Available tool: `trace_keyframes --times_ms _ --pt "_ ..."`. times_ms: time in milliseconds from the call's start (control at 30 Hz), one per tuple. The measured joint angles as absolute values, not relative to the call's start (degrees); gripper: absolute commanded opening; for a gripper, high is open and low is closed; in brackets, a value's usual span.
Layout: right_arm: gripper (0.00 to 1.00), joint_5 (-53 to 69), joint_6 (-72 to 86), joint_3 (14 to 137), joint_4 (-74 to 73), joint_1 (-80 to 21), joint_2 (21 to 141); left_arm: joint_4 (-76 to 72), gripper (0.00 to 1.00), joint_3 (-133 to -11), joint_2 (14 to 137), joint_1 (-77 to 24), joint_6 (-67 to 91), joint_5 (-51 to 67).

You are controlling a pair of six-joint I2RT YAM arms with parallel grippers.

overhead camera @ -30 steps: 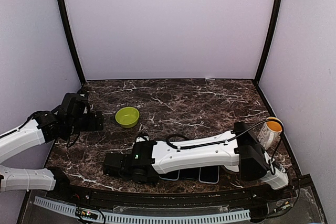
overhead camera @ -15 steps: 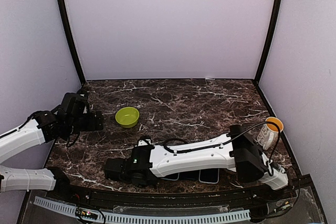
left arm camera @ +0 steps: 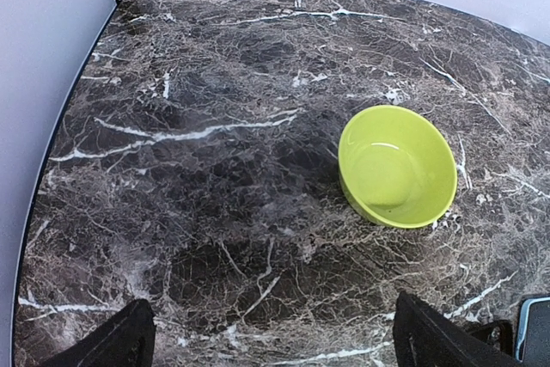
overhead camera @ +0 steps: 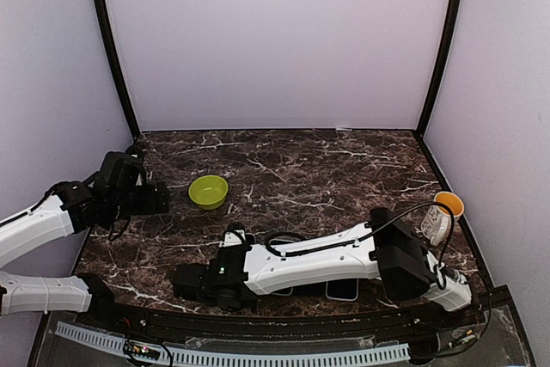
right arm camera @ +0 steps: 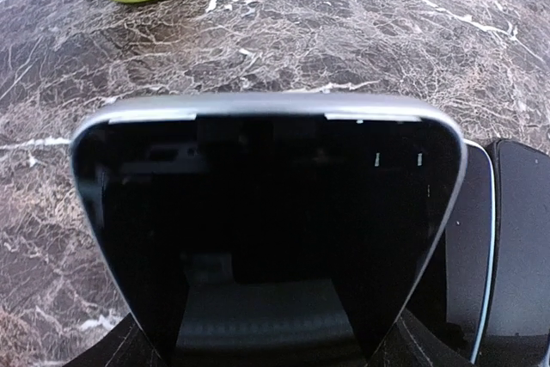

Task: Put the phone into the phone case
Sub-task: Install the phone into the phone case.

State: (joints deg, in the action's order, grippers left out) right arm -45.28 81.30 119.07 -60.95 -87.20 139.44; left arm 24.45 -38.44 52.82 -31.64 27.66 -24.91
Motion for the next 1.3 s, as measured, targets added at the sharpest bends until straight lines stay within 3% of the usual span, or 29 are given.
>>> trace_keyframes --times_ms 133,367,667,1133,1300 --pt "0.19 -45.9 81.4 115.5 -56.6 -86.5 138.8 24.4 0.99 -38.4 52.8 -31.6 27.7 -24.9" --pt "0.27 -44.8 81.5 114.0 -53.7 -85.5 138.8 24.4 0.99 -38.4 53.1 -31.6 27.7 -24.9" --pt "0.57 -44.8 81.6 114.7 -54.3 -85.4 139.4 24.4 0.99 -38.4 53.5 -31.5 27.7 -24.4" --pt "0.68 -45.1 84.0 117.2 -57.8 -85.3 141.6 24.4 0.99 -38.4 54.0 -31.0 27.7 -23.9" --pt "0.82 -45.1 83.9 117.4 -58.0 -85.2 141.6 24.4 0.99 -38.4 54.0 -31.0 27.7 -24.2"
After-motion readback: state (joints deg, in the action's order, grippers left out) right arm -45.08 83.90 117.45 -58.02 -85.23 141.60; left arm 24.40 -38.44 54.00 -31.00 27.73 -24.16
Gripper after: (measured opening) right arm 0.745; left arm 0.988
